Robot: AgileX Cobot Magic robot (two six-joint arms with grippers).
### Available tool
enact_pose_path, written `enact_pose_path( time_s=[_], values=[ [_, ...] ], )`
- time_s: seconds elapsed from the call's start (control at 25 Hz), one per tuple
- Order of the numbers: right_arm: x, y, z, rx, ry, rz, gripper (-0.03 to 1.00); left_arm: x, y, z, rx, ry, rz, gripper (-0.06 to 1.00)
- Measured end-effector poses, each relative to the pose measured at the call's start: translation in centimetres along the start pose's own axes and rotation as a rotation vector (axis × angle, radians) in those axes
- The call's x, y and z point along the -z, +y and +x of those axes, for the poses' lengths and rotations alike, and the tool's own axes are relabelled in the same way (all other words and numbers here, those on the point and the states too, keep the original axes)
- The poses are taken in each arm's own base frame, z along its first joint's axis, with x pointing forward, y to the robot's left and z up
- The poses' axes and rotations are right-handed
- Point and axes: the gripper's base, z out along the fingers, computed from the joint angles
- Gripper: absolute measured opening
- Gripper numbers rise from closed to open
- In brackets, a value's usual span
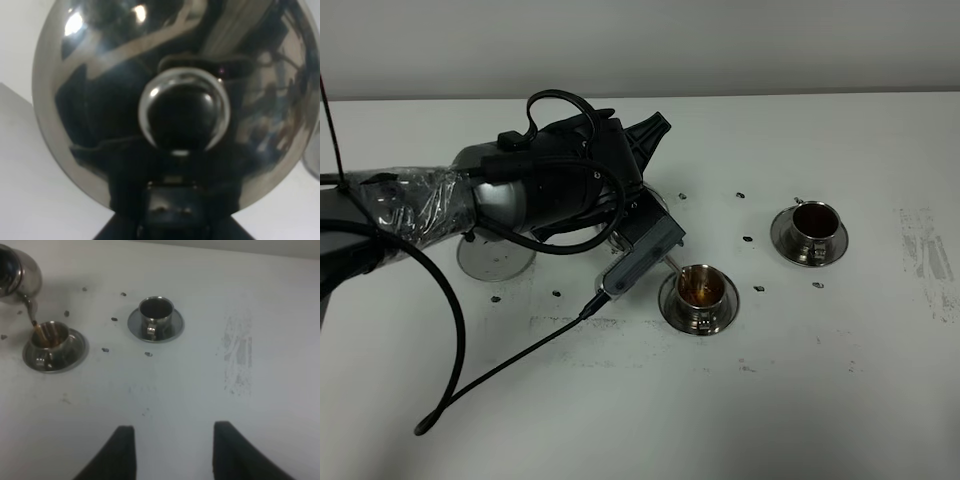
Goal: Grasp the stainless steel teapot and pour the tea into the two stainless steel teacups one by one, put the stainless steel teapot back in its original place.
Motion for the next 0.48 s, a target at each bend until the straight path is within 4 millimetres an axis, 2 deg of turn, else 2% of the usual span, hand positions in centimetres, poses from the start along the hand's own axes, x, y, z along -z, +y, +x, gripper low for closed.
enact_pose_path(
  time_s=[0.48],
  values=[
    [0.00, 0.00, 0.00, 0.000, 0.000, 0.000, 0.38, 0.35, 0.35, -0.56, -0.048, 0.016, -0.015, 0.18]
  ],
)
